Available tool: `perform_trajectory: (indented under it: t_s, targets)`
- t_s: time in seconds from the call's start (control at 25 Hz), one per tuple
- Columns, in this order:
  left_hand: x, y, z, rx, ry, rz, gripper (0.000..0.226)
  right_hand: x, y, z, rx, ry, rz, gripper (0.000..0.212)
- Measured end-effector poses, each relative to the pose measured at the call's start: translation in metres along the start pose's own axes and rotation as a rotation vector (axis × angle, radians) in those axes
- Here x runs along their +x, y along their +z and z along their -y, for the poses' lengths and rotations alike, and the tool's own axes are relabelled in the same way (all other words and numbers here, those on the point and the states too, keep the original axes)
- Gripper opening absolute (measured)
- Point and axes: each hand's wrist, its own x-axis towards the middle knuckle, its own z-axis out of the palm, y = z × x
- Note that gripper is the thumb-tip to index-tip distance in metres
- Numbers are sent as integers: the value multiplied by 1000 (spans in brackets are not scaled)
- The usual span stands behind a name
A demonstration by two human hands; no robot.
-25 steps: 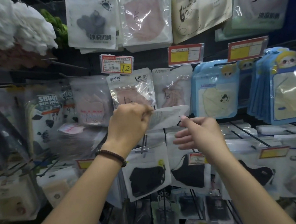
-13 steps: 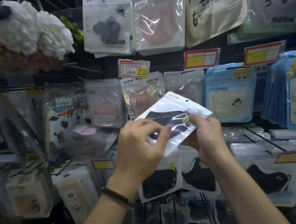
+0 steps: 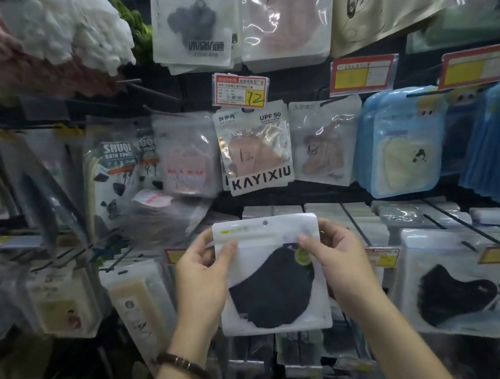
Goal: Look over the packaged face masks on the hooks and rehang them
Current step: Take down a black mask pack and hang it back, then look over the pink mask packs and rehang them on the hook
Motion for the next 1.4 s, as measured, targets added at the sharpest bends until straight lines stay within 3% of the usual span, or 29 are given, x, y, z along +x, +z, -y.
perform_trajectory:
  t_s: [0.24,0.48,0.6,0.88,1.12,1.28,1.4]
  targets:
    - [-24,-12,62,45,4,-162,7,-22,5,-51,-1,-43,-103,11]
    - [-37,-13,103,46,-94,-167,11,-26,-1,-93,16,78,-160,16]
    - [-26,-7,100,153,-28,-202,5,-16,-1,-99,6,73,-206,13]
    - [-8,10,85,346,100,-308,25,4,4,-91,-57,15,-218,14]
    - [-2,6,96,556,192,-248,17,10,9,-92,-139,78,-300,18]
    - [-4,9,100,589,148,-158,30,15,11,-85,-288,94,-353,13]
    - [-1,8,98,609,136,-94,36,14,15,-84,-383,70,-430,24]
